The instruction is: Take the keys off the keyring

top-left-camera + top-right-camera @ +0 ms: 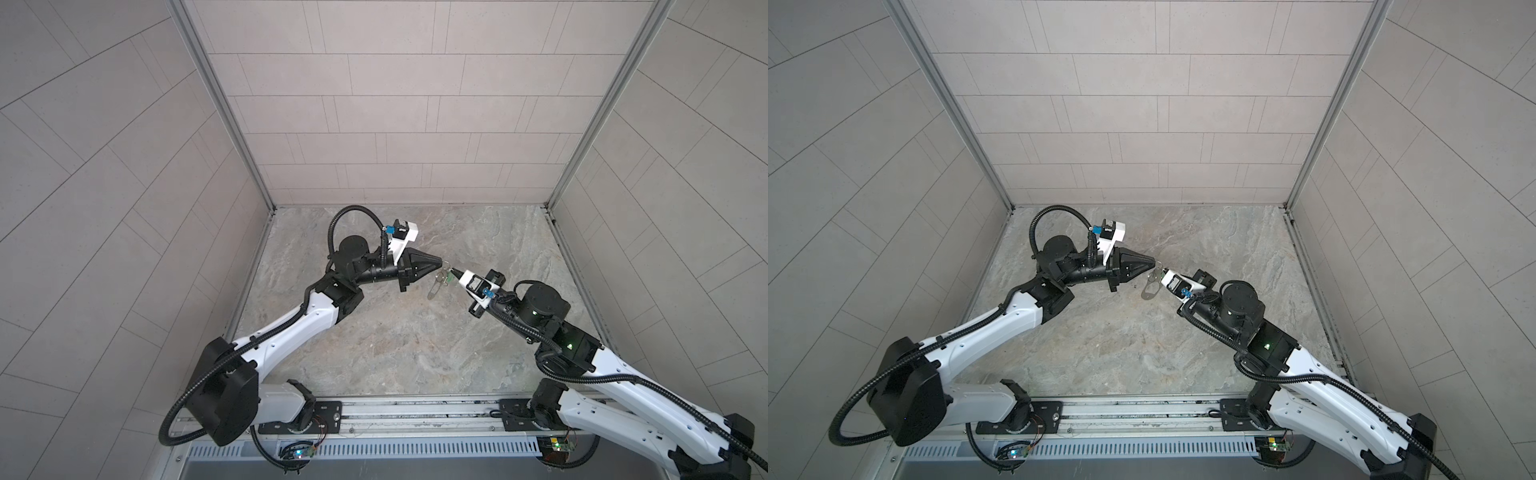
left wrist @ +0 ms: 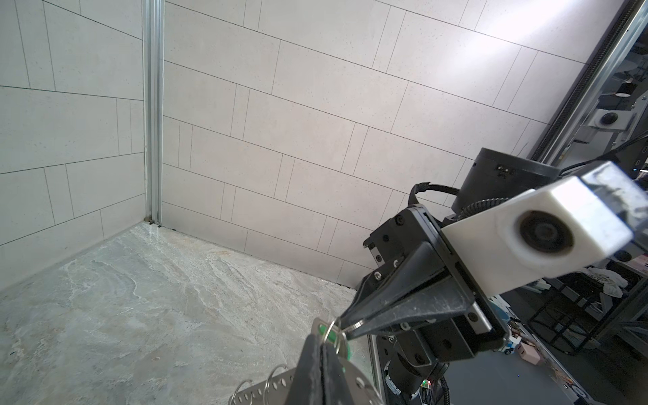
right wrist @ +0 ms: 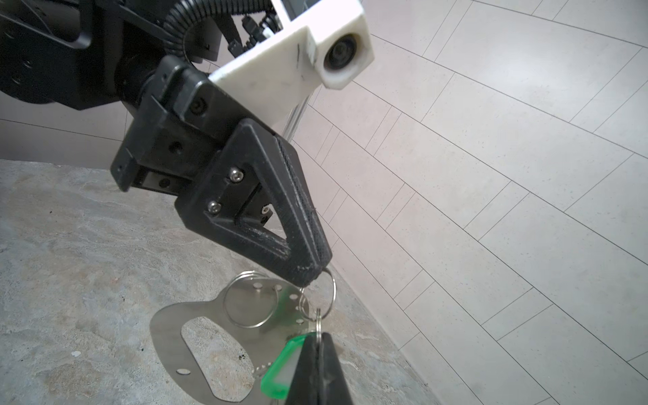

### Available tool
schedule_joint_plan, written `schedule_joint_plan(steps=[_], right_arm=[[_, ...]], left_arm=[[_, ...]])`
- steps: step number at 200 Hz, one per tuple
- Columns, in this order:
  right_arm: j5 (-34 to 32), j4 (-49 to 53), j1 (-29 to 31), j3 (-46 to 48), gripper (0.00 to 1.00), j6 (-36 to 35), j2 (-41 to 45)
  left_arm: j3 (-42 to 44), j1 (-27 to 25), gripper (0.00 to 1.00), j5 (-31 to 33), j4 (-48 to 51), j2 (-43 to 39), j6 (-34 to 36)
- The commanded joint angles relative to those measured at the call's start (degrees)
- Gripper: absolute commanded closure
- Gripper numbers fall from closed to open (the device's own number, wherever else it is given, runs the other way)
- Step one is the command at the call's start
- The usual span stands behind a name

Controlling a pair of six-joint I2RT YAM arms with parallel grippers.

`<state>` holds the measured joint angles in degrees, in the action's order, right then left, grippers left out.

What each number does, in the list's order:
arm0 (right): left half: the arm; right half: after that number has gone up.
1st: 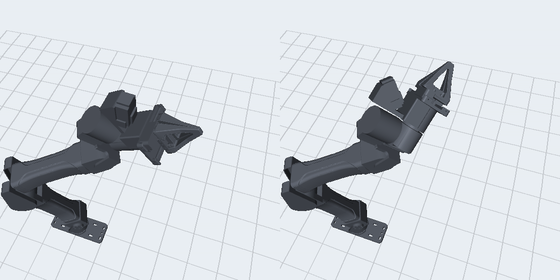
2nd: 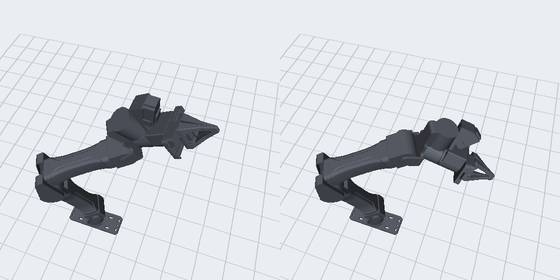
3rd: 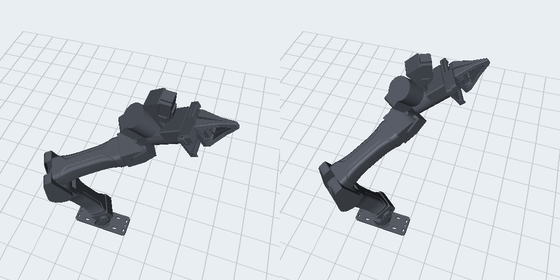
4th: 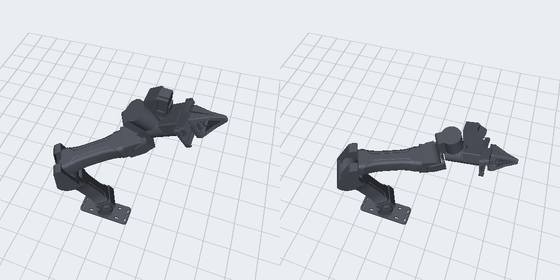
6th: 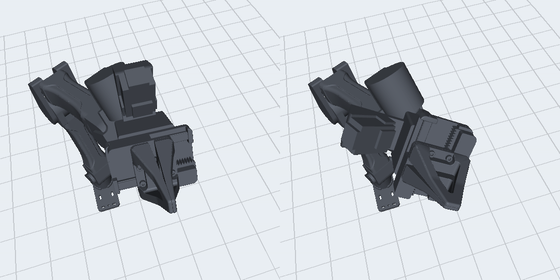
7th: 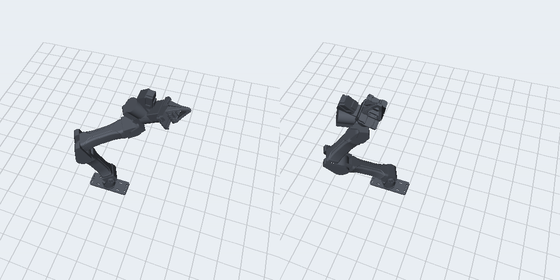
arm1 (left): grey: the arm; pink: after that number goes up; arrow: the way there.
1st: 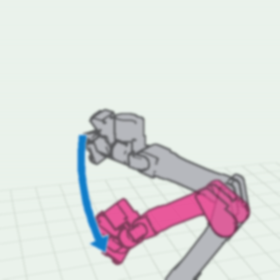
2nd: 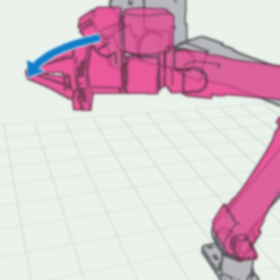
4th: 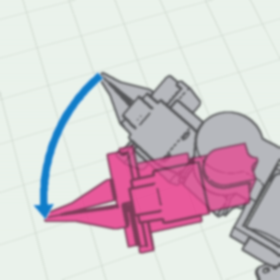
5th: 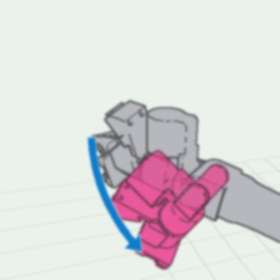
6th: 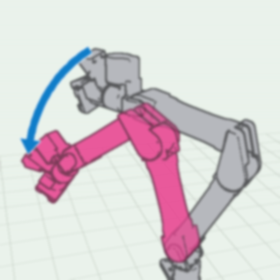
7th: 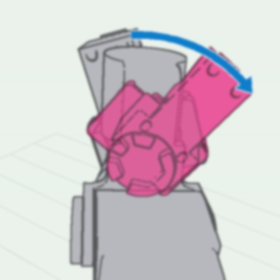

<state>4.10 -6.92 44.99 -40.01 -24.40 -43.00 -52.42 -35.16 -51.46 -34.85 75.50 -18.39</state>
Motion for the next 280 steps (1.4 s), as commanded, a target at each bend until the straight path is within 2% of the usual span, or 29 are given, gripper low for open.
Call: schedule_joint_plan(steps=[1,94,114,129,147,161,179,209,232,280], right_arm=[[1.85,-1.87,-0.73,0.87,1.0,0.1,1.23],[2.42,-3.01,-1.74,2.02,1.0,0.22,0.79],[3.95,-3.28,-2.46,2.22,1.0,0.53,0.55],[5.33,-2.53,-3.12,1.68,1.0,0.8,0.43],[7.69,0.06,-3.89,0.44,1.0,0.91,0.09],[9.0,1.41,-4.16,-0.14,1.0,0.88,-0.15],[11.0,2.72,-4.72,-0.57,1.0,1.41,-0.64],[13.93,5.08,-5.43,-1.63,1.0,2.39,-2.1],[16.84,6.69,-6.44,-2.34,1.0,3.09,-3.42],[23.61,12.91,-8.42,-5.76,1.0,2.13,-7.52]], left_arm=[[-1.73,0.59,1.0,-0.46,-3.93,-0.09,-1.25],[-2.24,0.7,1.0,-0.69,-2.5,0.0,-0.49],[-2.8,1.28,1.0,-1.11,3.68,-0.57,4.57],[-4.41,2.41,0.84,-1.9,11.05,-1.13,9.57],[-8.94,2.73,0.69,-1.6,27.44,-1.64,22.83],[-12.88,2.65,0.67,0.03,39.05,-1.41,32.71],[-15.92,2.72,0.63,3.3,45.96,-0.87,40.16],[-16.19,2.71,0.55,2.77,47.63,-0.16,43.13],[-12.88,2.68,0.53,2.37,44.54,-0.8,43.28],[-10.51,2.65,0.5,4.18,47.8,-1.45,47.52]])
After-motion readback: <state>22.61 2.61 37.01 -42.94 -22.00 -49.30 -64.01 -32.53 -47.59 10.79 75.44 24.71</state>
